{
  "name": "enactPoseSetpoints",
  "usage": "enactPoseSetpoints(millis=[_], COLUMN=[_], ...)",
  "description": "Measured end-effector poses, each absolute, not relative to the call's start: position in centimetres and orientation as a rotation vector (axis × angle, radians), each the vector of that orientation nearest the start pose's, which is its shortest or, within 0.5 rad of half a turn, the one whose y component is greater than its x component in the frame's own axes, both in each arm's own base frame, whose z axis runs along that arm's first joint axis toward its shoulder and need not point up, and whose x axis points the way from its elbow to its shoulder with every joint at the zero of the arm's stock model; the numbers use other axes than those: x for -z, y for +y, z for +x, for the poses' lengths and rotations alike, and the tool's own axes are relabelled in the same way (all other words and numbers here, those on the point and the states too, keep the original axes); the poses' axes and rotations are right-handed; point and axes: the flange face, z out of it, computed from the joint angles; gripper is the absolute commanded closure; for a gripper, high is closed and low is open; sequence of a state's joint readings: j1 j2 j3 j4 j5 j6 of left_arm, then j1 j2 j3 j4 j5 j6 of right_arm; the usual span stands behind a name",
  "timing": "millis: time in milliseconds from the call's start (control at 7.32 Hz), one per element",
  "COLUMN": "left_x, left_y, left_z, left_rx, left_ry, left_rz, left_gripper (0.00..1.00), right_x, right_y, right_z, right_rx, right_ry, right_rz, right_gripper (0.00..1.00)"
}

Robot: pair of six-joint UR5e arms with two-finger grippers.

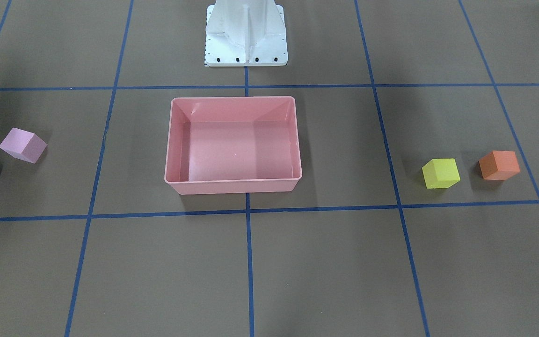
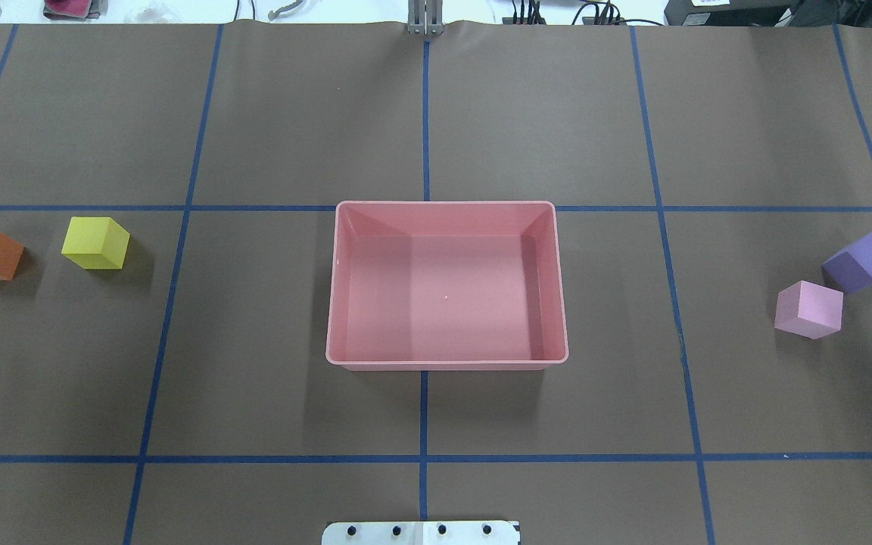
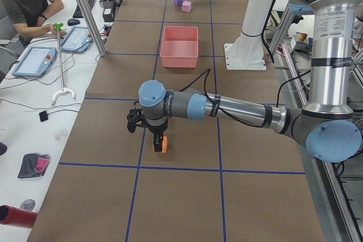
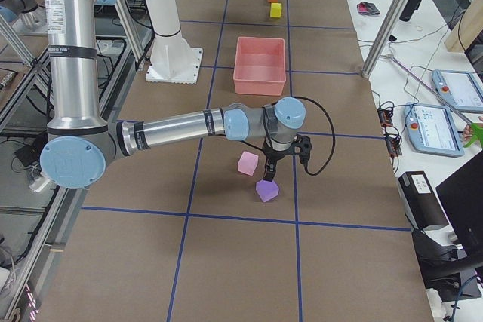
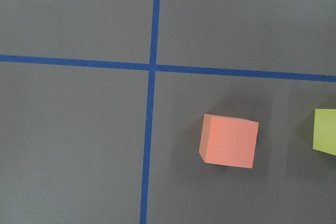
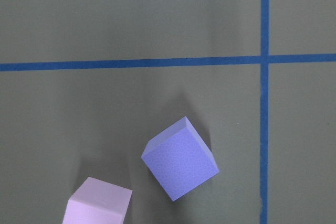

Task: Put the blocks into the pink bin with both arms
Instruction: 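Move the right gripper down toward the pink cube, then close the right gripper on the pink cube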

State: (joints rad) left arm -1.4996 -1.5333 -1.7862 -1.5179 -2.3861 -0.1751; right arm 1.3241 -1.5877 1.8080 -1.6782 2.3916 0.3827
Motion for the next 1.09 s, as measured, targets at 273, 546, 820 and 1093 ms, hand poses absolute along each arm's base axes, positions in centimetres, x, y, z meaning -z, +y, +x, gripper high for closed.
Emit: enactPoseSetpoints(millis=[273, 546, 820, 1093], left_x=[-57.3, -57.4, -57.7, -57.8], left_y=[-48.1, -48.1, -48.1, -48.1], left_z=[-2.5, -2.4, -2.4, -2.4], left_rx=[0.043, 0.040, 0.037, 0.037], left_ry=[0.828, 0.828, 0.827, 0.827], left_rz=[0.023, 0.022, 0.017, 0.016], left_gripper=[0.00, 0.00, 0.00, 0.00], right_x=[-55.2, -55.7, -55.7, -56.9], right_y=[-43.8, -41.4, -40.4, -39.4], right_z=[-7.7, -11.1, -14.4, -15.1], right_rx=[-0.150, -0.192, -0.192, -0.177], right_ry=[-0.820, -0.822, -0.780, -0.782], right_rz=[-0.168, -0.145, -0.106, -0.092], right_gripper=[0.00, 0.03, 0.03, 0.02])
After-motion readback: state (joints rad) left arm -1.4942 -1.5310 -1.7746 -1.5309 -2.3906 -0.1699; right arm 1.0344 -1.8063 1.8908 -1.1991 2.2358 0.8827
